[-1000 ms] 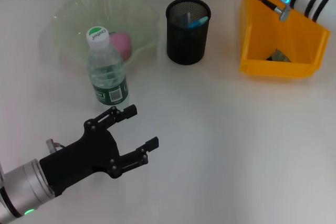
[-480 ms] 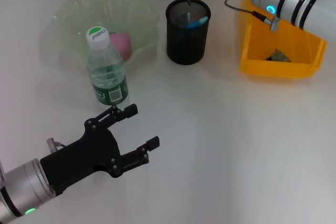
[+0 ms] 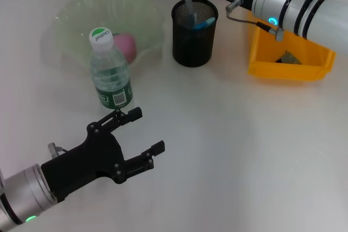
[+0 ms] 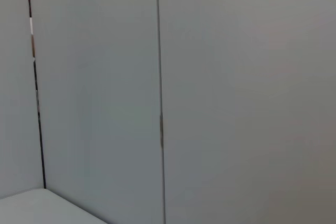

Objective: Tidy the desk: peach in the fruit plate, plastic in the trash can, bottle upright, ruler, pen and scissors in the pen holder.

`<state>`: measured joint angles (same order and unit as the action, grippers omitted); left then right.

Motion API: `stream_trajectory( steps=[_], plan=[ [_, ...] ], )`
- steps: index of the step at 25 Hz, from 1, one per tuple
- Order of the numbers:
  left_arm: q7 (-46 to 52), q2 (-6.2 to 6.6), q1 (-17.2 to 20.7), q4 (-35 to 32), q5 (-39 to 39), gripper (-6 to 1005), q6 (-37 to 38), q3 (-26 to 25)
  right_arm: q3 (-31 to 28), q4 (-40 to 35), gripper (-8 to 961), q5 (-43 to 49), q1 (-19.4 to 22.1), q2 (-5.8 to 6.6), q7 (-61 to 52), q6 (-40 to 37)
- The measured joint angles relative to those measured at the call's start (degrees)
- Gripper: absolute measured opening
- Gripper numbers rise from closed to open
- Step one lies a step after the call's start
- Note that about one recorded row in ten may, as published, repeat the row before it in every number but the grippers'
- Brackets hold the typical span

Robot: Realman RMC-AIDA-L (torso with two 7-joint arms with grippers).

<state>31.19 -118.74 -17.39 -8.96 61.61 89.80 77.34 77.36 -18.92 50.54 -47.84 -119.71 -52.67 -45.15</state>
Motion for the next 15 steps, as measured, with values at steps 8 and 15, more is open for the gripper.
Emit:
stream_trajectory(
  steps=[8,15],
  plan=[
    [0.1,0.00,0.2,0.0,0.0,811,0.2,0.0,0.0,-2.3,314,-0.5,3.2,-0.16,-0.2,-1.3],
    [0.3,0.16,0.1,-0.1,0.0,811,1.4,-0.4,-0.8,-19.3,604,-2.7,18.6,0.67,-9.4,-15.0]
  ],
)
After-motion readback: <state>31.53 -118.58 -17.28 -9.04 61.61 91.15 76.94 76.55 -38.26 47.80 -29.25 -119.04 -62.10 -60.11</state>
